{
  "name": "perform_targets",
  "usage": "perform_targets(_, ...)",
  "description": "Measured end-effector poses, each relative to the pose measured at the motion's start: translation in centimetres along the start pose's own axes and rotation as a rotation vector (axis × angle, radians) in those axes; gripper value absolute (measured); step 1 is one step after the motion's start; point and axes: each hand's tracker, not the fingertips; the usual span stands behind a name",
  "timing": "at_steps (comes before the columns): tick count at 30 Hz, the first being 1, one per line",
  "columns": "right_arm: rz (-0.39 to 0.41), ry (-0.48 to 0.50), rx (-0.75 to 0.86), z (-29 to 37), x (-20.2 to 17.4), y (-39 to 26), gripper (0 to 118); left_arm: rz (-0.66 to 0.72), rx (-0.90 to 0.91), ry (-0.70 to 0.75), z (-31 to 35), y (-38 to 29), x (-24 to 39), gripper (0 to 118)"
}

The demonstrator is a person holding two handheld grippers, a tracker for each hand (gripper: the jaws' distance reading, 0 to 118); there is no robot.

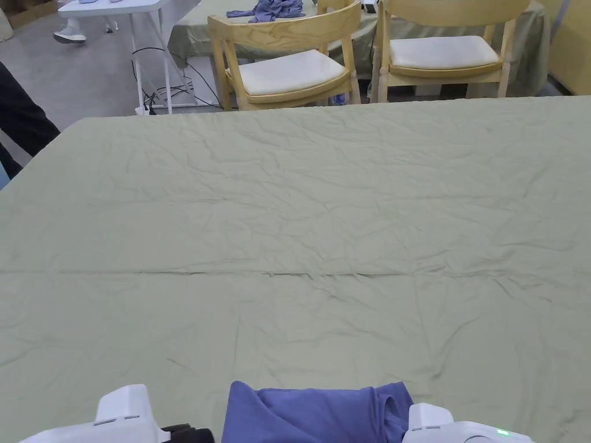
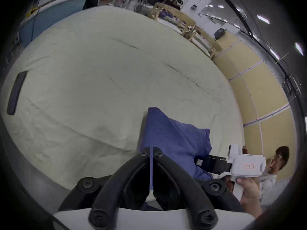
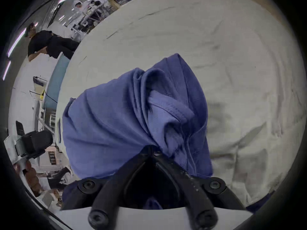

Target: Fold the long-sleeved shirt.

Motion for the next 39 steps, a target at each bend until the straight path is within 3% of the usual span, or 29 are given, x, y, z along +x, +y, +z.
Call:
perform_targets(1,-0.008,0.008,0.002,0.0,0.2,0.0,3,-0.008,-0.028,-0.055,-0.8,0.2,0.1,76)
perform_targets(2,-0.013,0.015,0.001,0.1,0.3,0.1,3,-0.021,-0.044,-0.103,-1.7,0.3,0.1,115)
perform_targets(4,-0.021,0.031,0.0,0.2,0.7,0.1,3,-0.004,-0.072,-0.118,-3.9,0.2,0.0,118)
perform_targets(5,-0.032,0.043,0.0,0.1,0.9,0.0,3,0.028,-0.029,-0.166,-4.2,0.4,0.1,115)
perform_targets(6,-0.042,0.053,0.0,0.1,1.1,0.0,3,0.005,-0.048,-0.123,-5.2,0.7,0.3,111)
perform_targets(10,-0.066,0.073,0.001,0.2,1.4,0.0,3,-0.047,-0.256,-0.096,-9.5,0.9,0.9,110)
perform_targets(12,-0.069,0.074,0.004,0.2,1.4,-0.1,3,-0.056,-0.226,-0.056,-10.3,1.0,1.2,108)
perform_targets(13,-0.072,0.075,0.005,0.2,1.4,-0.2,3,-0.07,-0.228,-0.058,-10.2,1.3,1.3,99)
perform_targets(14,-0.075,0.076,0.007,0.3,1.4,-0.2,3,-0.114,-0.22,-0.021,-9.7,1.5,1.5,77)
perform_targets(15,-0.08,0.079,0.008,0.3,1.4,-0.3,3,-0.168,-0.192,0.018,-9.2,1.2,1.6,42)
perform_targets(16,-0.093,0.095,0.01,0.6,1.3,-0.3,3,-0.166,-0.173,-0.058,-8.5,1.2,1.6,24)
perform_targets(17,-0.099,0.083,0.011,0.9,0.8,-0.4,3,-0.111,-0.186,-0.114,-7.9,1.0,1.9,24)
perform_targets(20,-0.045,0.048,0.072,2.5,-1.4,-0.7,2,-0.179,-0.146,-0.086,-5.7,0.4,2.4,20)
perform_targets(25,0.002,0.094,0.215,4.9,-8.2,-1.1,2,-0.143,-0.138,-0.144,-2.1,1.4,0.5,19)
perform_targets(33,0.169,0.283,0.19,3.7,-21.5,-2.1,2,-0.084,-0.072,0.139,5.8,6.1,-11.7,19)
perform_targets(39,0.215,0.346,0.135,2.5,-26.4,-3.1,2,-0.08,-0.135,0.429,8.1,9.2,-22.3,17)
